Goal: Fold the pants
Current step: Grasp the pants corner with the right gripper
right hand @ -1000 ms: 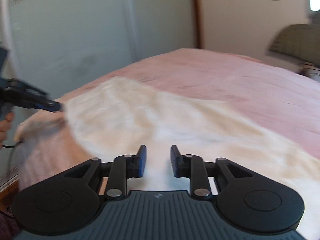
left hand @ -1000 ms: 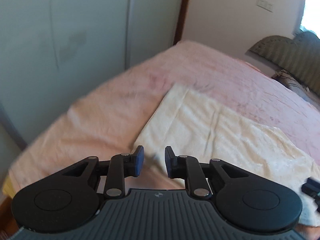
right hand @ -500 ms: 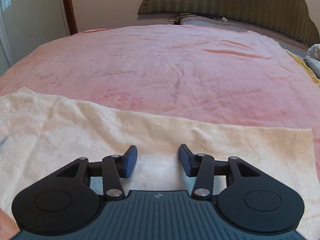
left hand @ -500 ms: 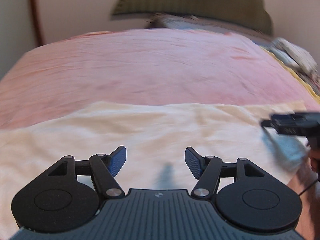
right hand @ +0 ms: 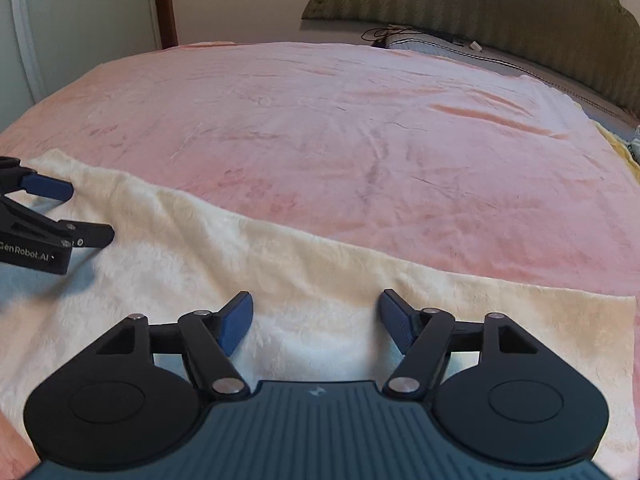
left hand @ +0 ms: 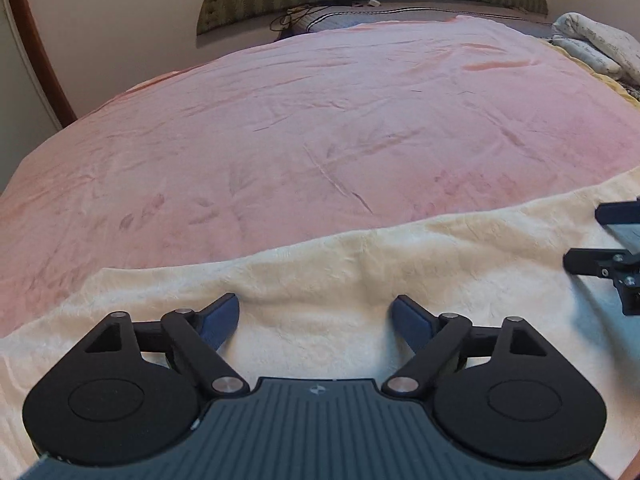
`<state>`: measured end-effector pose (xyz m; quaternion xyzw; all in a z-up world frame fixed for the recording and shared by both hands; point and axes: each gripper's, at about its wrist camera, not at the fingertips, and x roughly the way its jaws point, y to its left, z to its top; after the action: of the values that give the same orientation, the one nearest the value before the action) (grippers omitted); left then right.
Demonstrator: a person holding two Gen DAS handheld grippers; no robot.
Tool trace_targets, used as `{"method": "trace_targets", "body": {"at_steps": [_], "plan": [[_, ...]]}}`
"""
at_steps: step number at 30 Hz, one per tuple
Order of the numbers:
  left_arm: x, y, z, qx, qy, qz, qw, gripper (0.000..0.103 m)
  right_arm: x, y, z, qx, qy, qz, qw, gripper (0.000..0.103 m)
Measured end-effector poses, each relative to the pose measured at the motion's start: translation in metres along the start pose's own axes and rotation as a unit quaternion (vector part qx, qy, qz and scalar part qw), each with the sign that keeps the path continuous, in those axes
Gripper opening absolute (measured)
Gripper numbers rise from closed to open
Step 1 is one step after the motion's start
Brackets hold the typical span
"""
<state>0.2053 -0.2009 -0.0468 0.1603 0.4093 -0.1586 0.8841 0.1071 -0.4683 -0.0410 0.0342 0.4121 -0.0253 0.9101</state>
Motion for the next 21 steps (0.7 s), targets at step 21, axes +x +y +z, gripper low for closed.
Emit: {"method": "trace_targets", "body": {"at_steps": [21], "plan": [[-0.048,-0.093,-0.035,0.069,-0.019,-0.119,0.9903,0.078,-0.084,-0.084,-0.084,0.126,-0.052,-0.153,0.979,0.081]]}}
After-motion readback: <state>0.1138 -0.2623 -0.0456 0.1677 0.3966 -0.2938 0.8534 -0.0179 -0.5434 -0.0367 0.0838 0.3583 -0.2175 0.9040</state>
